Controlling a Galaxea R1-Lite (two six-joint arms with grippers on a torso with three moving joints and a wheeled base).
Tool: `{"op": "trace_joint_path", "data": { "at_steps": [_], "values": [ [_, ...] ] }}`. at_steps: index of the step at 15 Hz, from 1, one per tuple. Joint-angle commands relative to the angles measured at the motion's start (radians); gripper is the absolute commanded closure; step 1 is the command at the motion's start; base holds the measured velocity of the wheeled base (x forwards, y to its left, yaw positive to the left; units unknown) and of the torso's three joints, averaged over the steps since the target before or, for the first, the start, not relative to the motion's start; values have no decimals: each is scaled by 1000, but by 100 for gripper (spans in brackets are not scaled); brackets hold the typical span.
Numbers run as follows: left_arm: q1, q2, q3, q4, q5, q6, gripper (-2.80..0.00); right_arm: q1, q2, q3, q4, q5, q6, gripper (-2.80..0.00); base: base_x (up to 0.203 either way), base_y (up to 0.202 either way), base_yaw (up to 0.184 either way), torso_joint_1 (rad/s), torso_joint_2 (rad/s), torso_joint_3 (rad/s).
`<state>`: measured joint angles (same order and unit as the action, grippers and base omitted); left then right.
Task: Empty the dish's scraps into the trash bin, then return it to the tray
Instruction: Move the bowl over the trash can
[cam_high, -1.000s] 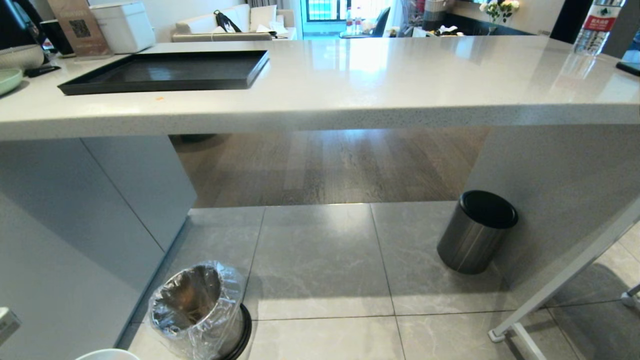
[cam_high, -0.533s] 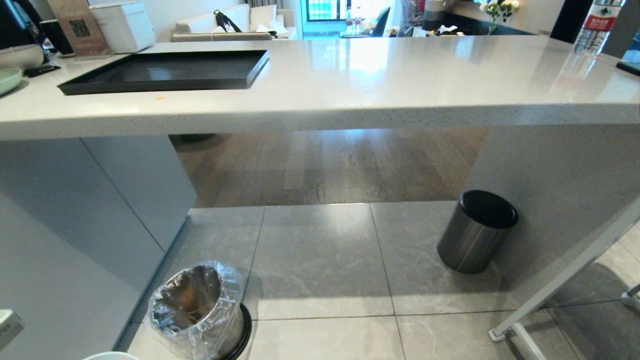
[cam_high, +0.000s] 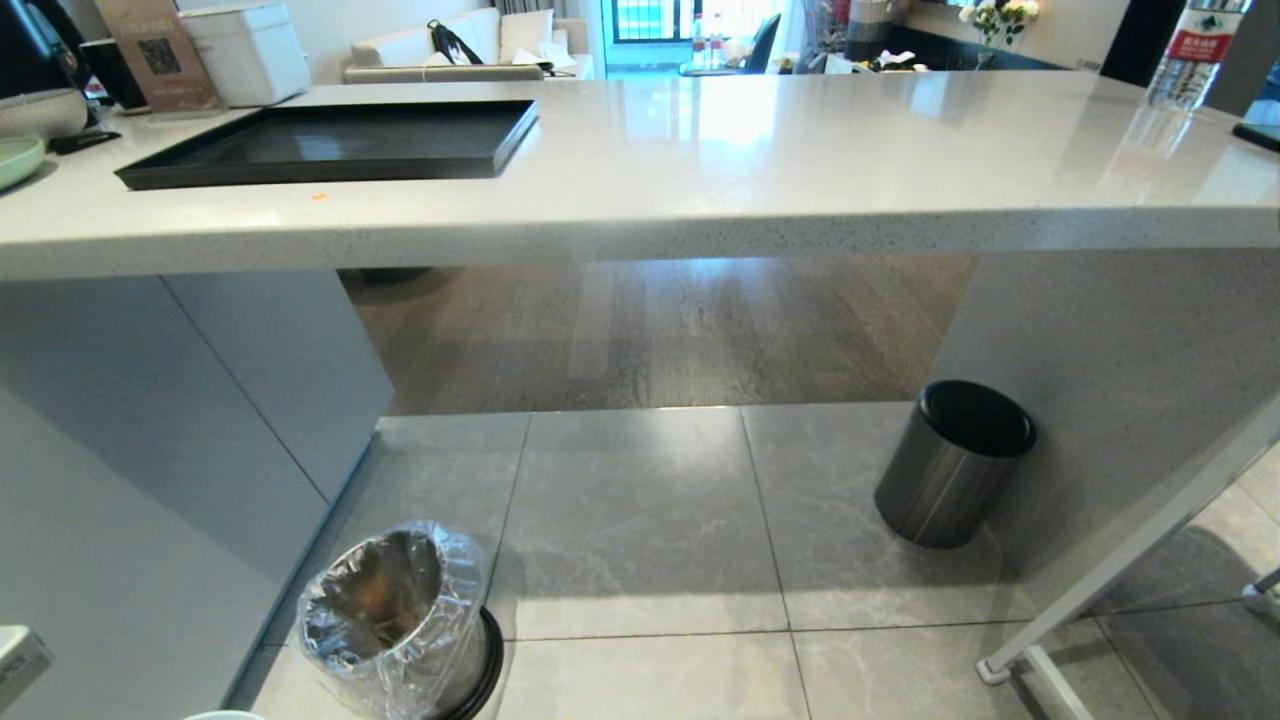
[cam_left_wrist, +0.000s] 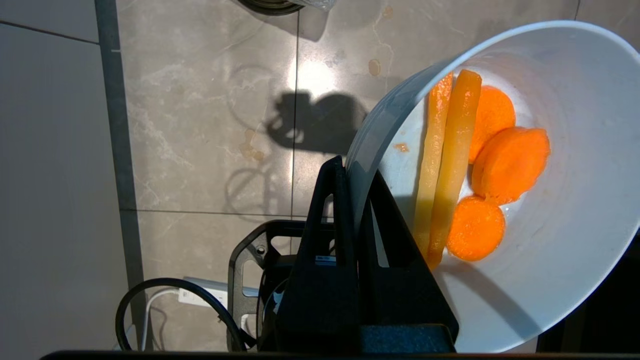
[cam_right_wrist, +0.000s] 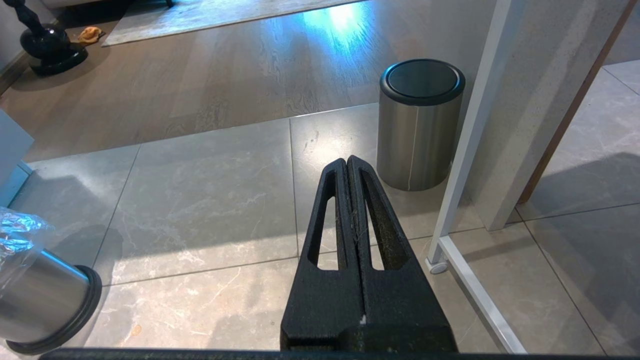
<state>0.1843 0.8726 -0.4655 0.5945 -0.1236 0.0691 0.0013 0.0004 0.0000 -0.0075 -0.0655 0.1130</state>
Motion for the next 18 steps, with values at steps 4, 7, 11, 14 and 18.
{"op": "trace_joint_path", "data": {
  "at_steps": [4,7,11,14,18],
  "values": [
    [17,0,-1,2,-2,4,0,0,1,0,0,0,1,0,0,0,0,0,0,0],
    [24,-1,-2,4,-2,4,0,0,1,0,0,0,1,0,0,0,0,0,0,0],
    [24,-1,-6,4,-2,6,0,0,1,0,0,0,1,0,-2,-5,39,1,1,1],
    [24,-1,-7,4,-2,6,0,0,1,0,0,0,1,0,0,-9,170,5,0,2],
    [24,-1,-7,4,-2,8,0,0,1,0,0,0,1,0,0,-9,172,5,3,2]
  ]
}}
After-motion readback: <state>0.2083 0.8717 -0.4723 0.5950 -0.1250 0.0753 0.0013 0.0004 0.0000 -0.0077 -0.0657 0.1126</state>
